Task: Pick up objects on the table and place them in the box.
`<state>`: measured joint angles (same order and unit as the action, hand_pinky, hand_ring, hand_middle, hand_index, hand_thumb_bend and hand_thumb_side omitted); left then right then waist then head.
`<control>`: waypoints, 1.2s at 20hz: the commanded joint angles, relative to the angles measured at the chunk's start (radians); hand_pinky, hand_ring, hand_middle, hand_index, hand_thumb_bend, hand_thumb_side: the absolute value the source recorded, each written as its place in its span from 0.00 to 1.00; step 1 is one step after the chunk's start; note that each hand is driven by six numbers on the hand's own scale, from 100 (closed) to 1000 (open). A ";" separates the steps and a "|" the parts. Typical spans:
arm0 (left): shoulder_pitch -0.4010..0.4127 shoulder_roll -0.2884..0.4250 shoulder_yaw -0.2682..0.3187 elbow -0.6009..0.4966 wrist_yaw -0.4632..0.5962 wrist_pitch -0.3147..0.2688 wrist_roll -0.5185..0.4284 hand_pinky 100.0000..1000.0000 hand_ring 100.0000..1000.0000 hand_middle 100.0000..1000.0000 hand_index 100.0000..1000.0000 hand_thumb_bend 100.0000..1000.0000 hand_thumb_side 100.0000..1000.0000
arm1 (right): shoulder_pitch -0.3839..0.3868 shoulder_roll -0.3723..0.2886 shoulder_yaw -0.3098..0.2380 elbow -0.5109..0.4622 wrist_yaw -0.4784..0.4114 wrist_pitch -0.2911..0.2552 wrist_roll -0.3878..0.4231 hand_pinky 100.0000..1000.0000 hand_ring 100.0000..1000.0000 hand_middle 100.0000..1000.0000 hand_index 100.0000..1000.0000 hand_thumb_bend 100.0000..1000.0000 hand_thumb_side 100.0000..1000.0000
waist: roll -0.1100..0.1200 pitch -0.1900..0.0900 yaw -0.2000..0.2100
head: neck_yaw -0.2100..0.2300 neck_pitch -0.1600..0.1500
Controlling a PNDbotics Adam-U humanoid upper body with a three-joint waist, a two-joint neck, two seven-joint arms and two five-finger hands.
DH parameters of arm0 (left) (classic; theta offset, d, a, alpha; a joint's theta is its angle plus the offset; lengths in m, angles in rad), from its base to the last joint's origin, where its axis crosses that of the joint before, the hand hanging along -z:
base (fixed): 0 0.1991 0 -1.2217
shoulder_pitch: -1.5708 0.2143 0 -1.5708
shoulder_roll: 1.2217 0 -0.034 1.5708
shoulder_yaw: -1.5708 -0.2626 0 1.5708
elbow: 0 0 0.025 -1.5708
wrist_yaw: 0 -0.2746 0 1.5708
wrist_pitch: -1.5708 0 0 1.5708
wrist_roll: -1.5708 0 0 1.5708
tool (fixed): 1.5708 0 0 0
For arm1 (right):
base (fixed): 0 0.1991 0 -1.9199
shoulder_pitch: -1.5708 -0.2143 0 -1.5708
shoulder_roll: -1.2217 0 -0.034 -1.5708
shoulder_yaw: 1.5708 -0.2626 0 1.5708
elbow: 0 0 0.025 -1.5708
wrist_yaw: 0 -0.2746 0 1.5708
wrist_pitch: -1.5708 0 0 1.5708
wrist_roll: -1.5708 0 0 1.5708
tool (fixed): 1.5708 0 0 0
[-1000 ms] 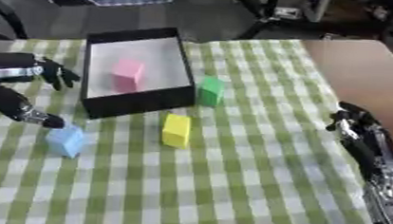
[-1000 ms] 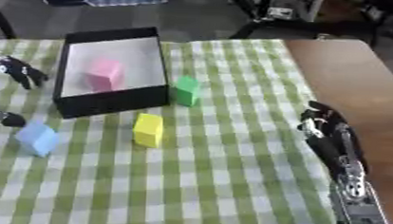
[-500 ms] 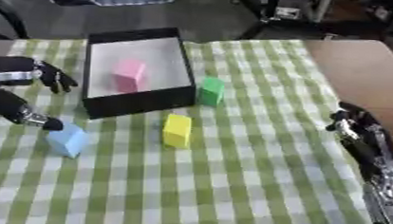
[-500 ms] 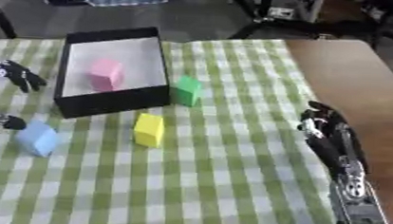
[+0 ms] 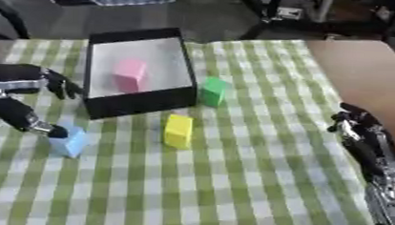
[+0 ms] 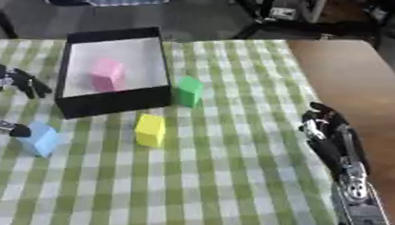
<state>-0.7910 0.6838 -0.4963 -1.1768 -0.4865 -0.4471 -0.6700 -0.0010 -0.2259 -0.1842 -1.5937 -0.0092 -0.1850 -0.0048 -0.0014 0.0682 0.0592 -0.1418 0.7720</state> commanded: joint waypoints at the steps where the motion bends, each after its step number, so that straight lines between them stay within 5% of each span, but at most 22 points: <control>1: -0.013 0.015 -0.001 -0.008 -0.020 -0.254 -0.237 0.78 0.71 0.72 0.92 0.59 0.69 | -0.011 -0.028 -0.003 -0.012 0.002 -0.002 0.003 0.78 0.51 0.56 0.79 0.00 0.40 | 0.005 -0.031 -0.001 | 0.001 -0.002; 14: -0.002 -0.006 -0.015 0.043 -0.094 -0.287 -0.237 0.78 0.71 0.72 0.92 0.60 0.67 | -0.013 -0.027 -0.002 -0.011 0.002 -0.002 0.004 0.78 0.51 0.55 0.79 0.00 0.40 | 0.007 -0.029 -0.006 | 0.000 -0.002; 24: 0.013 -0.027 -0.018 0.089 -0.121 -0.309 -0.237 0.77 0.69 0.69 0.90 0.38 0.42 | -0.014 -0.027 -0.002 -0.011 0.001 -0.002 0.005 0.78 0.51 0.55 0.79 0.00 0.40 | 0.005 -0.030 -0.006 | -0.001 -0.002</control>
<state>-0.7646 0.6404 -0.5192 -1.0862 -0.6033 -0.4792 -0.6379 -0.0061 -0.2259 -0.1839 -1.5935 -0.0092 -0.1848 -0.0007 -0.0014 0.0682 0.0540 -0.1419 0.7720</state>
